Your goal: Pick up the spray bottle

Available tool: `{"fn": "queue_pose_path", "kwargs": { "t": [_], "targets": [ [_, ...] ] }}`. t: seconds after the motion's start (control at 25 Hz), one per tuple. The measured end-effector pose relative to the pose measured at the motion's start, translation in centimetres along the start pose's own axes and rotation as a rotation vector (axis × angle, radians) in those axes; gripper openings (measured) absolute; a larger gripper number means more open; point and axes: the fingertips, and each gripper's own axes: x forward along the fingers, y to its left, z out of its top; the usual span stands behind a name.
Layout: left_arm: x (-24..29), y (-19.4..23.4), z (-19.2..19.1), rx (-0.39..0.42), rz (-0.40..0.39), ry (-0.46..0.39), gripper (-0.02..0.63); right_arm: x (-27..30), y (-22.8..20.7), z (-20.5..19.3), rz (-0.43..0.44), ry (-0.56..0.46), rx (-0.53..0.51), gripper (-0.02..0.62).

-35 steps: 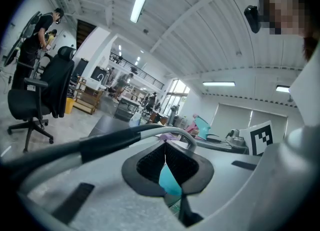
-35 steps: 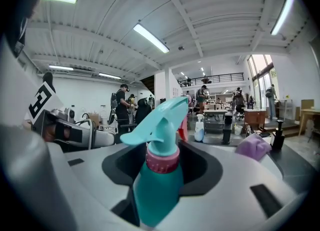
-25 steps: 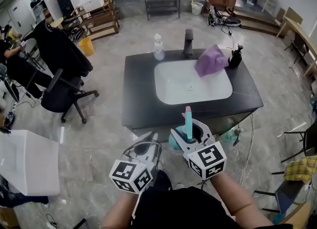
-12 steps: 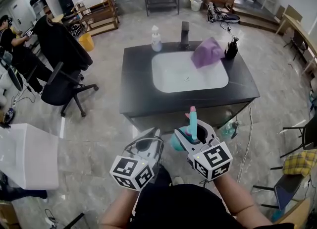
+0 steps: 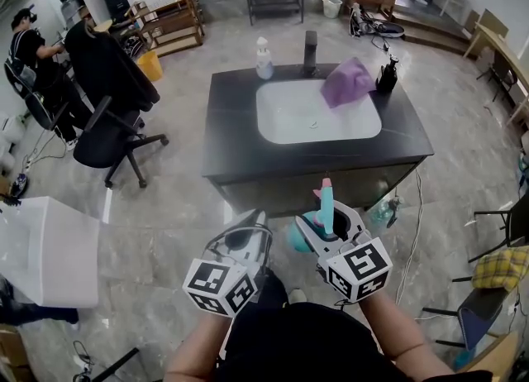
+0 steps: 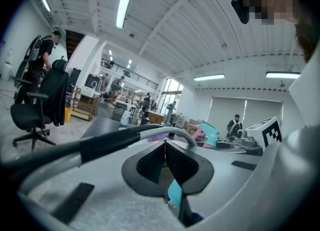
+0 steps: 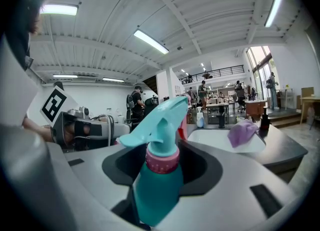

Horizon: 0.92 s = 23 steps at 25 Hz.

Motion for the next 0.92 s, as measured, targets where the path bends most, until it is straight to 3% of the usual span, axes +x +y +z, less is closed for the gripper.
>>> {"fn": "queue_pose_path", "kwargs": {
  "t": [0.92],
  "targets": [
    [-1.8,-0.7,-0.4,-0.010,0.027,-0.023,0.009,-1.6,1.6,0.6,0.044,-0.031,-0.004,0.193]
  ]
}}
